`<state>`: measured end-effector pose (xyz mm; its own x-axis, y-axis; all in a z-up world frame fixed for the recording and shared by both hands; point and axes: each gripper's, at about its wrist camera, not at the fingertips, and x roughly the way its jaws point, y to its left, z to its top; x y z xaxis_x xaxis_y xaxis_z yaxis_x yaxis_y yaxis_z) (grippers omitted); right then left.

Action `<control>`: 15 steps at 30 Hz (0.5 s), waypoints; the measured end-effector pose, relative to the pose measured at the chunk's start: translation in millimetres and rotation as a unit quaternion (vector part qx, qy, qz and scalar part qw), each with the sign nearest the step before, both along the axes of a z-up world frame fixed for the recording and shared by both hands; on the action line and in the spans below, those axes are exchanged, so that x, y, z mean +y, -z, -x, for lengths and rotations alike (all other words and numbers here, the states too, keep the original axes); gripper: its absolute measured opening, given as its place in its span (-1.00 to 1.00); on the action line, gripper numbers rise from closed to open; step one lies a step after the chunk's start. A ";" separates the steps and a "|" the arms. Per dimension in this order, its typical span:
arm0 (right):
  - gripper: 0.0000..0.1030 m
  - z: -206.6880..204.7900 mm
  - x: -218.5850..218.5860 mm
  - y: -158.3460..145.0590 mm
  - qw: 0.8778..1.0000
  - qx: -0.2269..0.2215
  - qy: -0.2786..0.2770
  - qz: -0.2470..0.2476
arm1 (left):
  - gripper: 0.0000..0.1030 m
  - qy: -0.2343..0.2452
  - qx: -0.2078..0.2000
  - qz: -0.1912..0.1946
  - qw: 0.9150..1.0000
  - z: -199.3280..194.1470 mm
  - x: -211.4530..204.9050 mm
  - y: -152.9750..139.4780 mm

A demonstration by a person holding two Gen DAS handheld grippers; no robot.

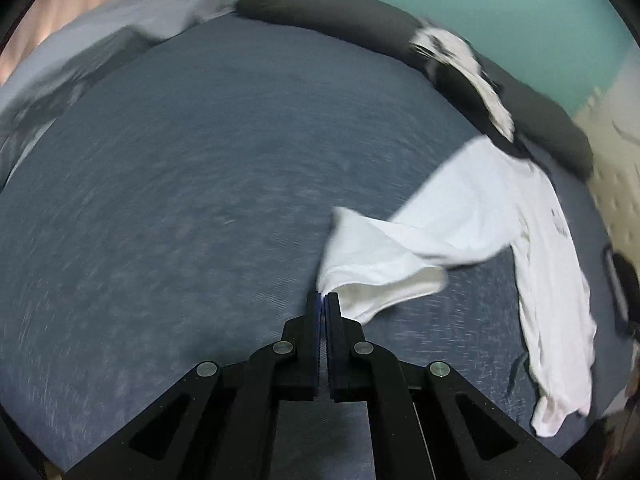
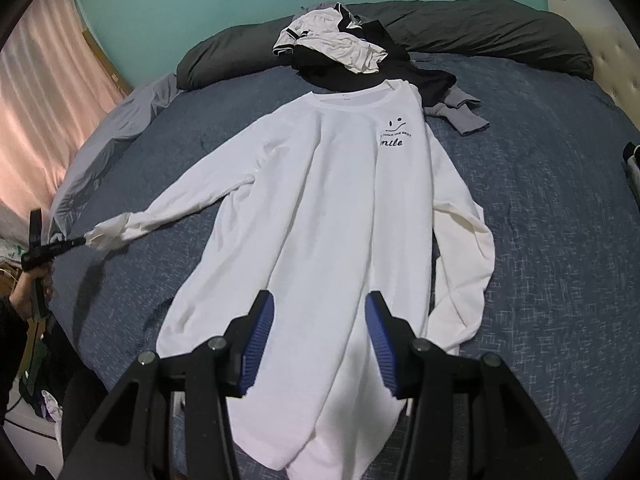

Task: Fold clothes
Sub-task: 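Grasp the sleeve cuff nearest the left tool with the left tool, then pull the grasped sleeve outward with the left tool, straightening it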

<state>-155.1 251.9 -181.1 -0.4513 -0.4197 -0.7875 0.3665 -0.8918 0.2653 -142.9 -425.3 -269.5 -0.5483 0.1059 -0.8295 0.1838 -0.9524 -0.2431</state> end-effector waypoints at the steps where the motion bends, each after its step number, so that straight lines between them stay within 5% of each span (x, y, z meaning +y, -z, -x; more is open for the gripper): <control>1: -0.07 -0.4 -1.0 -0.9 1.000 0.000 -0.001 0.001 | -0.96 -0.014 -0.002 -0.009 1.000 -5.3 -9.4 2.5; 7: -0.07 -1.5 -7.5 -4.8 1.000 0.002 -0.008 0.000 | -1.00 -0.081 -0.031 -0.058 0.995 -30.1 -45.6 29.2; 15: -0.07 -0.9 -14.1 -5.8 1.000 0.002 -0.014 -0.003 | -1.00 -0.084 -0.053 -0.062 0.993 -38.6 -44.4 43.1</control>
<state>-154.3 237.7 -175.2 -0.4433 -0.4281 -0.7876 0.3925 -0.8826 0.2588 -104.3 -469.7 -312.6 -0.4776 0.1246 -0.8697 0.3687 -0.8701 -0.3271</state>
